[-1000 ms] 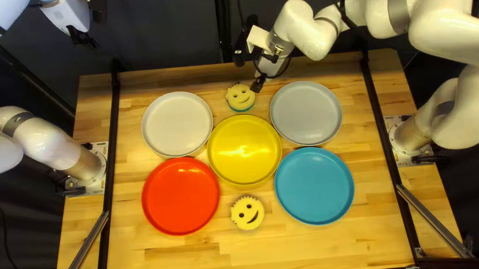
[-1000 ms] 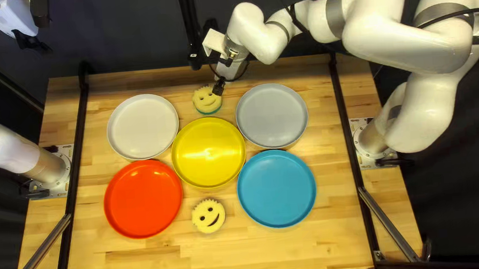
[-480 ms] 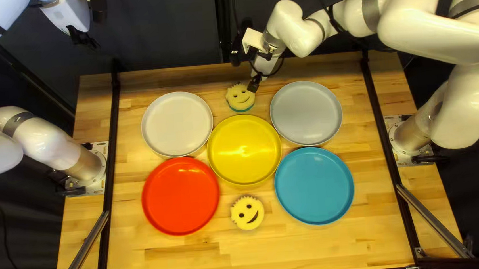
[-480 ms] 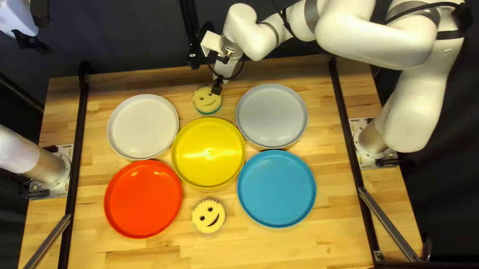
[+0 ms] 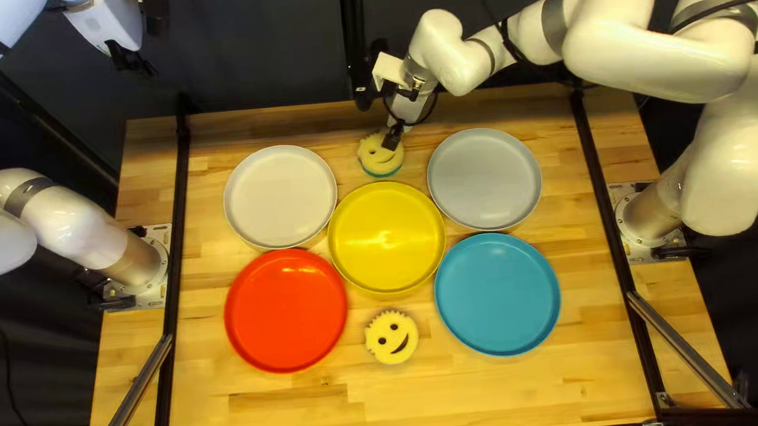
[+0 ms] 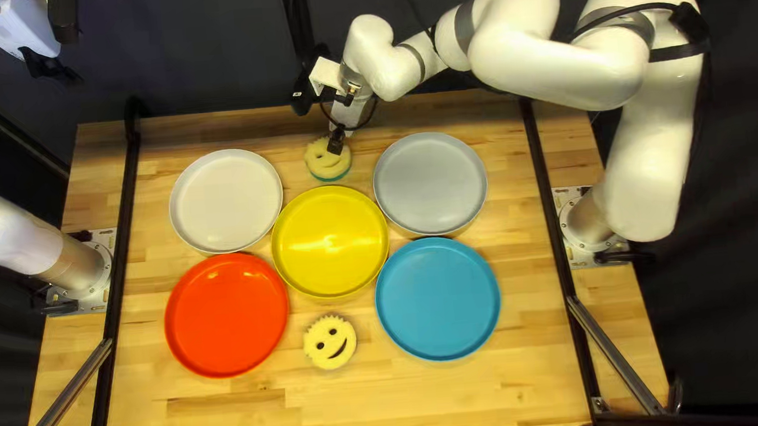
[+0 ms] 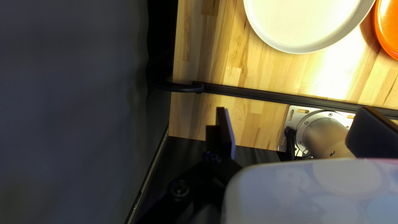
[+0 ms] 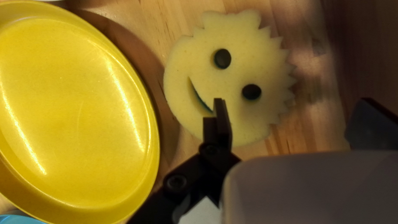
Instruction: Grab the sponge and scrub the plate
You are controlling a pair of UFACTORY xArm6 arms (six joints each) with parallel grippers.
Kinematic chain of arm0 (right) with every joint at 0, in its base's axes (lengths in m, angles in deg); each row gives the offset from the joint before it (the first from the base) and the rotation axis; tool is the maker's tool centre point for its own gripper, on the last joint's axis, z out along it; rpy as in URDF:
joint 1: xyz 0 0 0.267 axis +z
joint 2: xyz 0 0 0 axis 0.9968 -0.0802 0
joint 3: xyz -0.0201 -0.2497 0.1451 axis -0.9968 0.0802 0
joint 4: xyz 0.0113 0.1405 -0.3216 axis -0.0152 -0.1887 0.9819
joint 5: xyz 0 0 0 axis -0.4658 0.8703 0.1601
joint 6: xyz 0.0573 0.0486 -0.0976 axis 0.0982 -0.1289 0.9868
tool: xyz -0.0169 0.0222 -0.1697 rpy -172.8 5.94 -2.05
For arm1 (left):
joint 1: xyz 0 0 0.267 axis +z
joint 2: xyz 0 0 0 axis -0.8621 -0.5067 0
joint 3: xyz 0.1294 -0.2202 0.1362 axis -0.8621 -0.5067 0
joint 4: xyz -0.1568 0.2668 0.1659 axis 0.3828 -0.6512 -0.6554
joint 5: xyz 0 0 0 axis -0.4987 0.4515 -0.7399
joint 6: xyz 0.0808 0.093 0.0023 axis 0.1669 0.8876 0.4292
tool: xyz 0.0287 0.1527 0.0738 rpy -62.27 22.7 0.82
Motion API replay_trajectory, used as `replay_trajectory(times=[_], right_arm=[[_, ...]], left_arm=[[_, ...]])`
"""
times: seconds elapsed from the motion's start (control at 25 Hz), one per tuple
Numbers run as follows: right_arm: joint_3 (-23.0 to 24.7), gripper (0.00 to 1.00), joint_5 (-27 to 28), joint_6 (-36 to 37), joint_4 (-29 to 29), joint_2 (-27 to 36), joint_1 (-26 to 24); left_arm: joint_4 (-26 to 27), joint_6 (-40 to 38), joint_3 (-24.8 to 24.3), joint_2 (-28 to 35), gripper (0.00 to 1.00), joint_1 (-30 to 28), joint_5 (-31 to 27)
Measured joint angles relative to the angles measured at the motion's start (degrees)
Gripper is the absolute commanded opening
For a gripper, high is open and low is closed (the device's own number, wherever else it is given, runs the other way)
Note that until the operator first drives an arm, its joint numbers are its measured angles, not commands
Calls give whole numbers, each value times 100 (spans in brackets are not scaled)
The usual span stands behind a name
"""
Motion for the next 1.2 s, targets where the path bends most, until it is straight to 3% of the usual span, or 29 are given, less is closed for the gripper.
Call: replay_trajectory(times=[0.16,0.28,0.32,0.36,0.4,0.96,1.2], right_arm=[[-100,100,58,25,9,-93,-38],[-134,86,91,16,28,-116,-48],[-136,86,97,15,30,-116,-49],[-139,76,99,16,30,-123,-50],[-143,3,99,21,27,-135,-50],[-202,0,33,68,-71,-256,219],[68,0,131,-56,71,253,209]], left_arm=[[0,0,0,0,100,0,0],[0,0,0,0,100,0,0],[0,0,0,0,100,0,0],[0,0,0,0,100,0,0],[0,0,0,0,100,0,0],[0,0,0,0,100,0,0],[0,0,0,0,100,0,0]])
